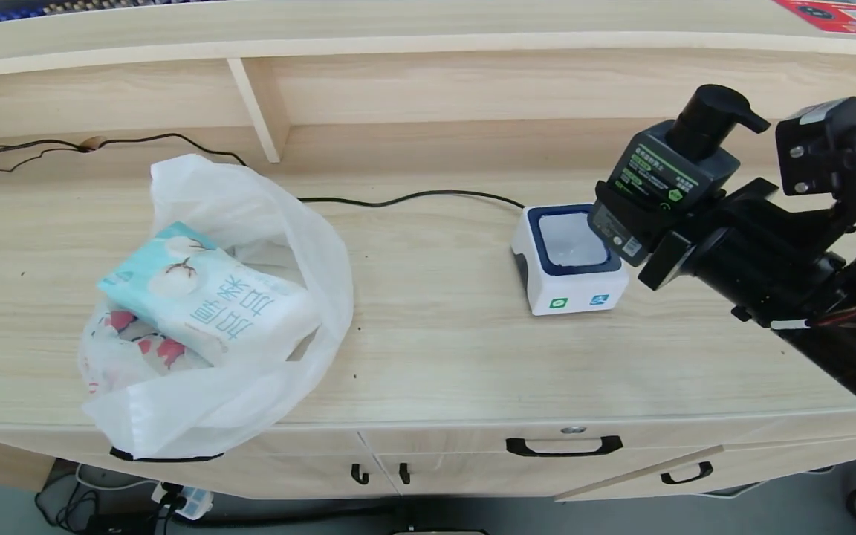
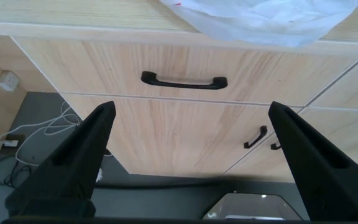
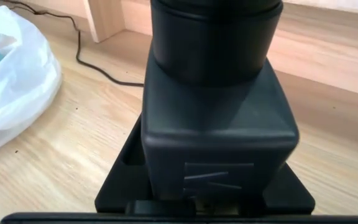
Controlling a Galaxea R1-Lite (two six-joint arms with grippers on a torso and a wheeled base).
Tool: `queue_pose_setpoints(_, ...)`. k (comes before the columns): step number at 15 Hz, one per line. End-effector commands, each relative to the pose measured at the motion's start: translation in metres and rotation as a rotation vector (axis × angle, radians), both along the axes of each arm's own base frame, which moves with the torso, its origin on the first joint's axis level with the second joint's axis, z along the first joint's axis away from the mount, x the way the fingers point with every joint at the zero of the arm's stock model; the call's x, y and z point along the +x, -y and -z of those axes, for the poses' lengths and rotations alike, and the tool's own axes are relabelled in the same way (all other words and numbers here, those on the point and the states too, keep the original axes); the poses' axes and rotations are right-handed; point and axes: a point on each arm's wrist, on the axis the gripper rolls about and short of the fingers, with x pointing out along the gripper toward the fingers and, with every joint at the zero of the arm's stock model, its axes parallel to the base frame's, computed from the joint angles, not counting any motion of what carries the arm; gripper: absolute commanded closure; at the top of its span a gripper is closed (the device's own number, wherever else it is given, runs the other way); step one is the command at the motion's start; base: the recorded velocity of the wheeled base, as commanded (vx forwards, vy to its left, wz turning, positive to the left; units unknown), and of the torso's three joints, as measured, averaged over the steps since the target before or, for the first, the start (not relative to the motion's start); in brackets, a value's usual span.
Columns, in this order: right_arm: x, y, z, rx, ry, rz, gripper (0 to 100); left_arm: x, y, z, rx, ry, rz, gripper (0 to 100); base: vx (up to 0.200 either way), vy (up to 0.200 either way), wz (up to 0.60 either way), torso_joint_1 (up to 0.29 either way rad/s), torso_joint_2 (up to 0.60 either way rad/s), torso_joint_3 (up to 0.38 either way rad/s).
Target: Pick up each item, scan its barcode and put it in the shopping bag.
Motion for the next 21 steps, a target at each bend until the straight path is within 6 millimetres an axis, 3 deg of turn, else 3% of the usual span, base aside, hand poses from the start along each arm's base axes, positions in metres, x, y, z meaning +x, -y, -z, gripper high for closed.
queue_pose_setpoints(1,-0.003,0.012,-0.002,0.006,0.003,0.049,100,0.000,0.000,0.000,0.000,0.001,0.000,0,0.000,0.200,0.00,0.002,0.00,-0.002)
queue_pose_setpoints(5,-0.004,0.027,-0.002,0.006,0.001,0.100,100,0.000,0.000,0.000,0.002,0.001,0.000,0,0.000,0.050,0.00,0.001,0.00,0.001)
queue_pose_setpoints(9,-0.007,0.036,0.001,-0.028,0.009,0.140,100,0.000,0.000,0.000,0.002,0.001,0.000,0,0.000,0.000,0.45,0.001,0.00,0.002)
queue_pose_setpoints(12,-0.005,0.040,0.004,-0.222,0.106,0.130,100,0.000,0.000,0.000,0.002,0.001,0.000,0,0.000,0.000,0.00,0.000,0.00,0.000)
queue_pose_setpoints(15,0.007,0.077,0.009,-0.459,0.213,0.179,100,0.000,0.000,0.000,0.002,0.001,0.000,0,0.000,0.000,0.00,0.000,0.00,0.000)
queue_pose_setpoints(21,0.024,0.098,0.010,-0.639,0.340,0.153,100,0.000,0.000,0.000,0.002,0.001,0.000,0,0.000,0.000,0.00,0.000,0.00,0.000)
